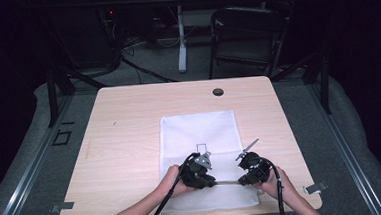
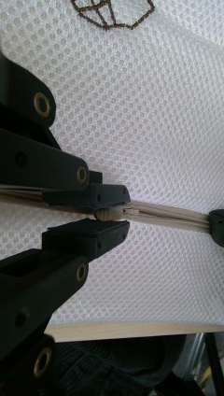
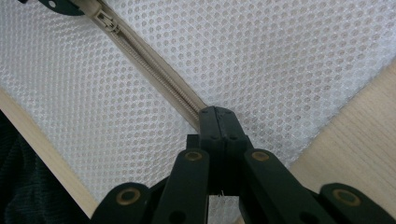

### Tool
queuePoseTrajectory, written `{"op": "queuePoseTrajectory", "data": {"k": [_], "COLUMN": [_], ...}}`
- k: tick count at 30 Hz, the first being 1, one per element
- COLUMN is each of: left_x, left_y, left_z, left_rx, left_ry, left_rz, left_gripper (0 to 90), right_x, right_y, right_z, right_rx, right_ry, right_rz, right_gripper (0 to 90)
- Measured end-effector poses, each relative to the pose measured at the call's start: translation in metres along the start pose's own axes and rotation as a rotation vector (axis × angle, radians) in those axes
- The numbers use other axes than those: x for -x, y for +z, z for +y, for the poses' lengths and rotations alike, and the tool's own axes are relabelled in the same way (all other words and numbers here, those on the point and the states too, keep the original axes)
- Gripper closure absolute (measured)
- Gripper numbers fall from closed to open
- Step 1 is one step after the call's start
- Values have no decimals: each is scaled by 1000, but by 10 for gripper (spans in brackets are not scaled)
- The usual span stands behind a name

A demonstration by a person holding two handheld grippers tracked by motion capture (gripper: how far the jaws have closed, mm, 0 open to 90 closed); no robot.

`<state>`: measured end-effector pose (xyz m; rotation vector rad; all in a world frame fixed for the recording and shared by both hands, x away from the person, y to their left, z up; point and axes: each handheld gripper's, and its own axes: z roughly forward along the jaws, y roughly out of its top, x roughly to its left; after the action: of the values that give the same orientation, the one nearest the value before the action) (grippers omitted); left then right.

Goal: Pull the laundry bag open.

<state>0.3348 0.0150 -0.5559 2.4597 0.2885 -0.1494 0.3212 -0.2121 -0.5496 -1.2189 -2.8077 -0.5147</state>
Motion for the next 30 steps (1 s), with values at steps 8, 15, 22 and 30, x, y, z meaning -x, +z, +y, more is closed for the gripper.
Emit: {"op": "queuePoseTrajectory", "data": {"k": [8, 15, 22, 30], "left_x": [-1, -1, -1, -1], "left_y": [1, 1, -4, -9], "left_z": [-1, 0, -3, -5], "left_rx": [7, 5, 7, -3], "left_ry": [-6, -13, -13, -5], "left_rz": [-16, -13, -6, 9], "left_gripper": [814, 814, 815, 815], "right_x": [-1, -1, -1, -1], "right_y": [1, 0, 0, 0], "right_z": [-1, 0, 0, 0], "right_rx": [13, 1, -1, -1], "right_ry": [-16, -25, -28, -29], "right_rz": [0, -8, -7, -8], "right_gripper": [900, 900, 900, 900]}}
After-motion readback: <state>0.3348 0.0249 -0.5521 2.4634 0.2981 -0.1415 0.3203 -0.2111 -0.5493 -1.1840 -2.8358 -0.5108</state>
